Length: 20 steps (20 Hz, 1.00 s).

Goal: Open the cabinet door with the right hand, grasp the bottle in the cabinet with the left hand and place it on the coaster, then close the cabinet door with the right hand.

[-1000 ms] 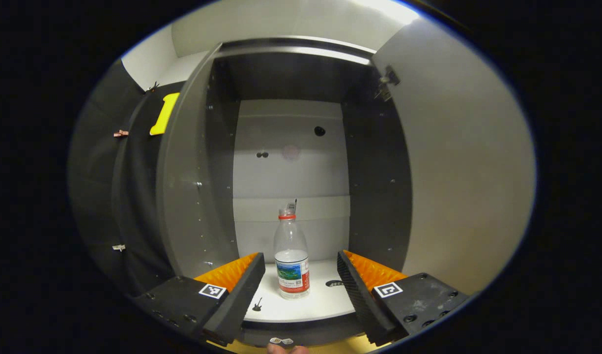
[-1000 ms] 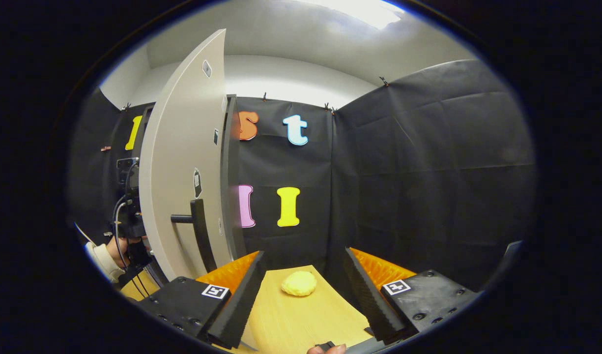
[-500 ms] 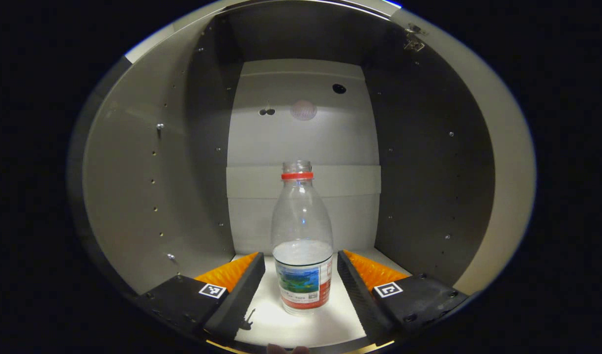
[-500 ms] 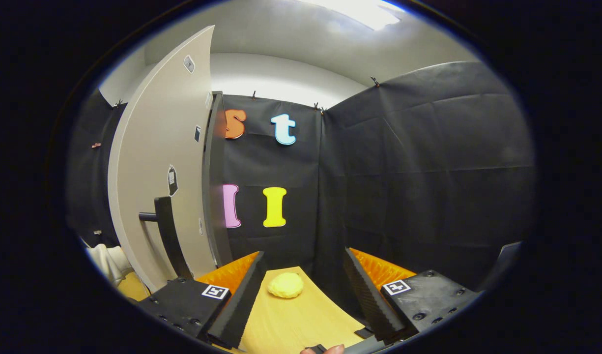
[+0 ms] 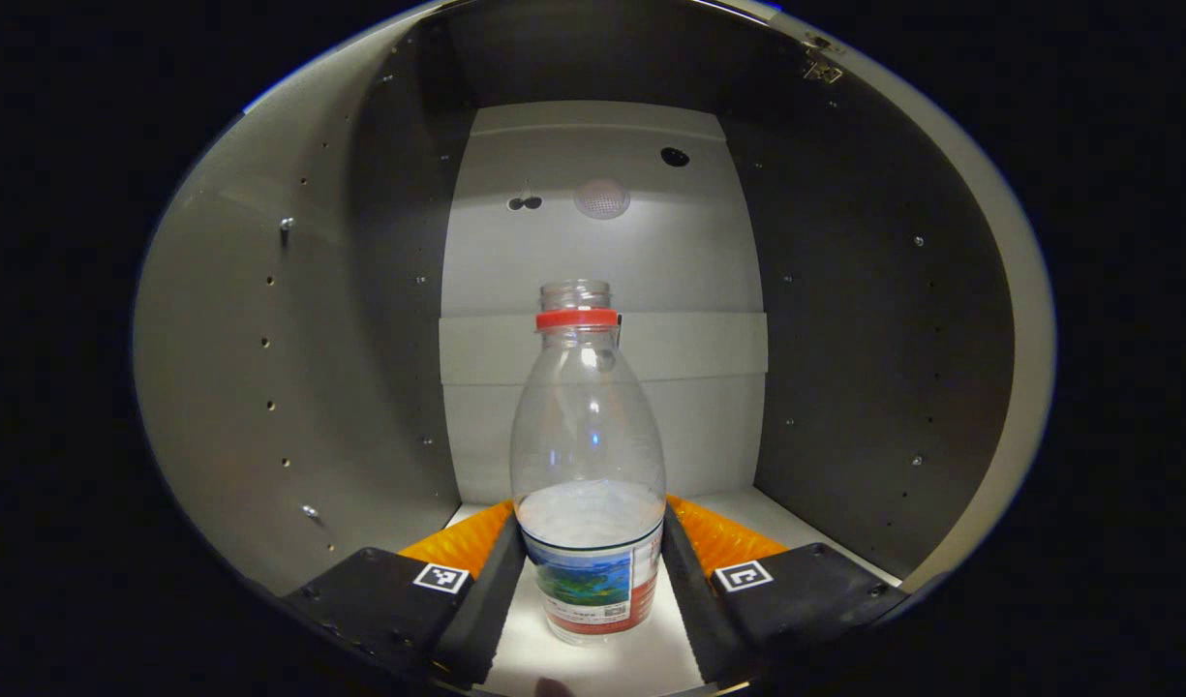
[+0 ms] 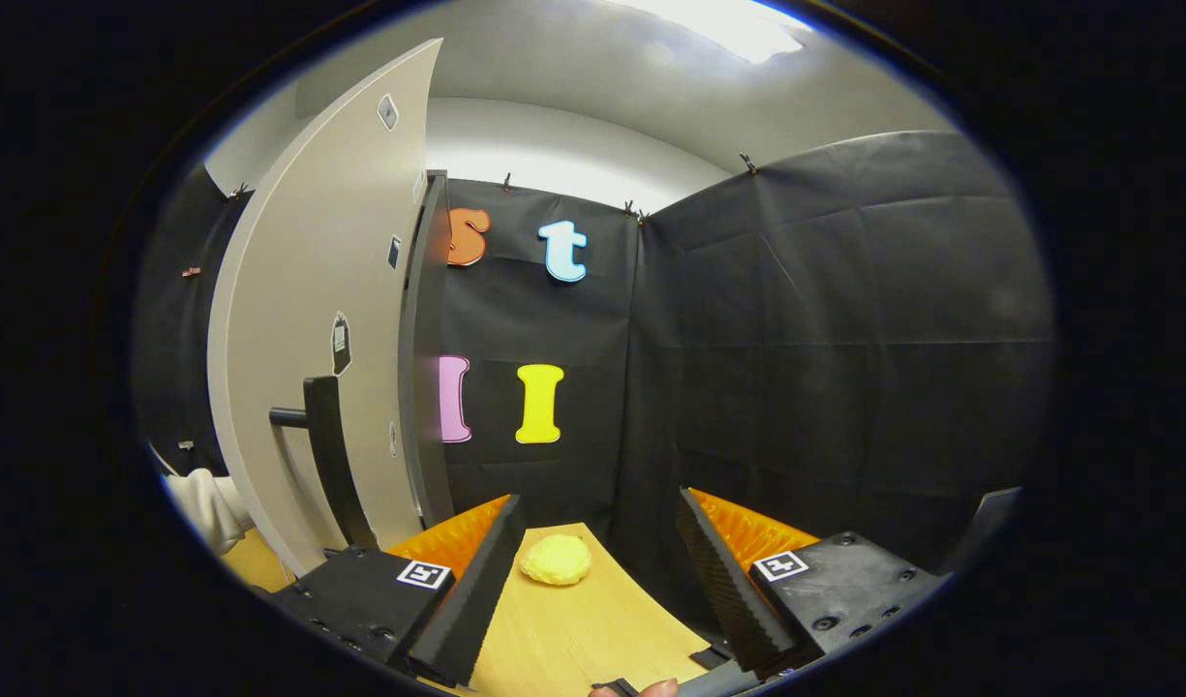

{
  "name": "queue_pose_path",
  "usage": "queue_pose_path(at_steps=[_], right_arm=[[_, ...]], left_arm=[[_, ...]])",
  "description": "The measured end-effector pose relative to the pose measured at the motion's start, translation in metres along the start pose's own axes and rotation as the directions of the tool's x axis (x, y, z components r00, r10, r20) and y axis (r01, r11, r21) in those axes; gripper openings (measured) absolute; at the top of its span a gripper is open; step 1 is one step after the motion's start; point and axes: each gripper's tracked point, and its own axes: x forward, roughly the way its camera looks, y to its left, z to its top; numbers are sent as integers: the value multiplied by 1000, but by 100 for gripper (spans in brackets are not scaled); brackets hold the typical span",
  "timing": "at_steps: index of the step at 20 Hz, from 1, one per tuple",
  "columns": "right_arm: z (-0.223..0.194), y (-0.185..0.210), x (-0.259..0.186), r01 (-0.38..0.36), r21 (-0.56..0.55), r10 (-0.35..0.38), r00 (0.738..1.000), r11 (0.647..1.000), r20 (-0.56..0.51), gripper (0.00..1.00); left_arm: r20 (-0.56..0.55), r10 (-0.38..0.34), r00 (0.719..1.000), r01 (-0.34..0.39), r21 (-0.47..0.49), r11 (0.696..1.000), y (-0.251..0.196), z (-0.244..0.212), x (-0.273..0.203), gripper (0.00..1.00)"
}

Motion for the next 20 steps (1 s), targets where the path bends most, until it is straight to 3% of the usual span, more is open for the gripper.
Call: queue_pose_path(at_steps=[5,12,20], right_arm=[[3,5,-5,-20,12,20,1000,1000,9,97],[9,19,-10,-55,28,55,998,998,22,97],[9,33,-12,-82,19,81,996,996,38,98]], left_arm=[[34,-37,999,37,5,999,3,20,-42,77],[99,-89,991,86,41,995,16,47,-139,77],[132,-72,989,68,35,997,63,36,-244,77]])
